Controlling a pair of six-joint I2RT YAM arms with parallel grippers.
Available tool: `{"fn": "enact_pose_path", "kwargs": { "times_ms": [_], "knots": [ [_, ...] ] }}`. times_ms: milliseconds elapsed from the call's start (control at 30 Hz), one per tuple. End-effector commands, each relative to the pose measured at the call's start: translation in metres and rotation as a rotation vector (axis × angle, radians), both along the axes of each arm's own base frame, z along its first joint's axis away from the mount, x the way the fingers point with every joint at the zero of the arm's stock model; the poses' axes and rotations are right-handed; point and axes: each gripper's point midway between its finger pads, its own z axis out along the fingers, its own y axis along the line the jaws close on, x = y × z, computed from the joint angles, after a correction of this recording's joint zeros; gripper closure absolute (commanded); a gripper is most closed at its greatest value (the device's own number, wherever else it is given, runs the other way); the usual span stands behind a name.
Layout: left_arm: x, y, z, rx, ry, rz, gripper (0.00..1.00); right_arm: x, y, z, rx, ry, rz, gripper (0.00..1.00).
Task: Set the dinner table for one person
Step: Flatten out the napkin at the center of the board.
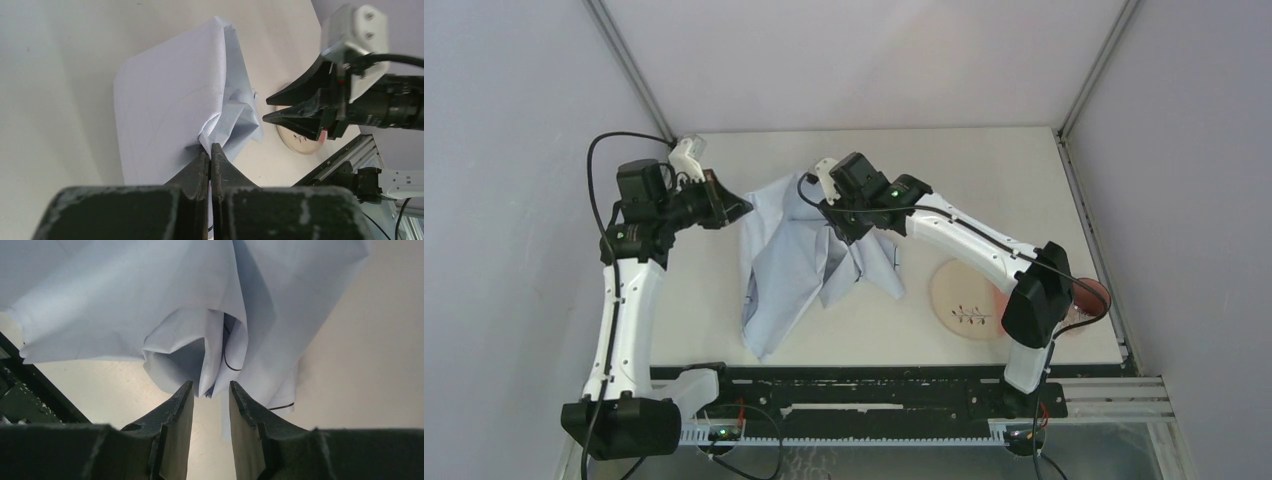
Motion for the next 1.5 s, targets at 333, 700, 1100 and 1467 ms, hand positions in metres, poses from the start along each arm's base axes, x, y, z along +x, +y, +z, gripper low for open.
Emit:
{"fn": "enact_pose_path", "kwargs": {
  "times_ms": [333,700,1100,1467],
  "knots": [
    [0.003,0.018,0.054,0.038,-0.151,0.051,1.00,0.003,0.022,0.009,0.116,-0.003,0.003,0.58],
    [0.018,0.058,0.095,-0.042,-0.212,0.201,1.00,-0.019,0.034,-0.048,0.040,0.103,0.045,0.55],
    [0.013,0.091,0.177,-0.106,-0.343,0.313,1.00,-0.047,0.028,-0.100,-0.059,0.191,0.075,0.54],
    [-0.014,0.076,0.242,-0.217,-0.441,0.297,1.00,-0.007,0.019,-0.071,-0.014,0.024,-0.016,0.51]
  ]
}}
